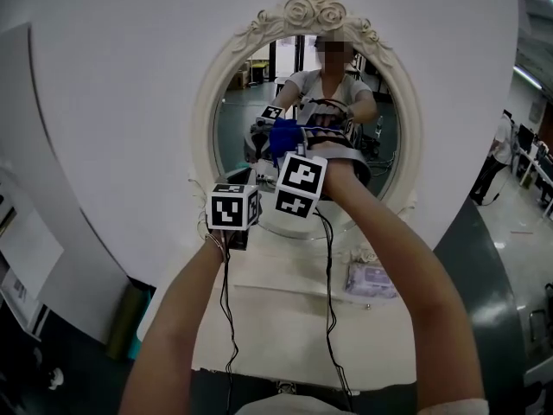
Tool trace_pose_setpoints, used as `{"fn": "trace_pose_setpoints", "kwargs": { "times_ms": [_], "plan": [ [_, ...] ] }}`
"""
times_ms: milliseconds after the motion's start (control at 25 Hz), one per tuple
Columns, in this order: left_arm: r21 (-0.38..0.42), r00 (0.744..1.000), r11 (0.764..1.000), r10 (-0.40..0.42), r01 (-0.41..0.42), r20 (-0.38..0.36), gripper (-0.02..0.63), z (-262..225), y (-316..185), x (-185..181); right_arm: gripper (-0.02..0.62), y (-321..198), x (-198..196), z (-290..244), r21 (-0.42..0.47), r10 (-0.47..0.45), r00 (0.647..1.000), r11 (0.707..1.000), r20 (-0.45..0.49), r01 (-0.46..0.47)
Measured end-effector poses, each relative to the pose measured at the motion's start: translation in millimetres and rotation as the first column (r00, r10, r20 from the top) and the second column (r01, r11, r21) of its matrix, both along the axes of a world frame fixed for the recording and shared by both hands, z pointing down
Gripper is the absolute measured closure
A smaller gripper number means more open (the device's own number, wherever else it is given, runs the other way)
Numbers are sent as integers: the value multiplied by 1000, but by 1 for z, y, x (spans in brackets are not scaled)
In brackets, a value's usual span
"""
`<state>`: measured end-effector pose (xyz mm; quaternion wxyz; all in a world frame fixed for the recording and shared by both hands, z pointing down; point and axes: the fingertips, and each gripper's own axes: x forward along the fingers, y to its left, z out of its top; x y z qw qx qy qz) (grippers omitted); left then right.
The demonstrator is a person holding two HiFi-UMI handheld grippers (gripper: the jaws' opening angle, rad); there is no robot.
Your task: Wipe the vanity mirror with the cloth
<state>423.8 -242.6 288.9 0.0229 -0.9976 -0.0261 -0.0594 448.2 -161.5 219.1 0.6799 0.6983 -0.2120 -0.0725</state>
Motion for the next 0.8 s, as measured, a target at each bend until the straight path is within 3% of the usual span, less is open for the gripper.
{"fn": "trace_pose_setpoints", "kwargs": {
  "times_ms": [480, 800],
  "plan": [
    [-89, 993, 996, 2, 8, 121, 601, 93, 7, -9, 529, 2, 0, 86, 2, -11, 993, 1000, 114, 11],
    [-97, 978, 995, 17, 4, 206, 601, 150, 16, -14, 529, 2, -3, 159, -11, -22, 977, 1000, 214, 25]
  ]
}}
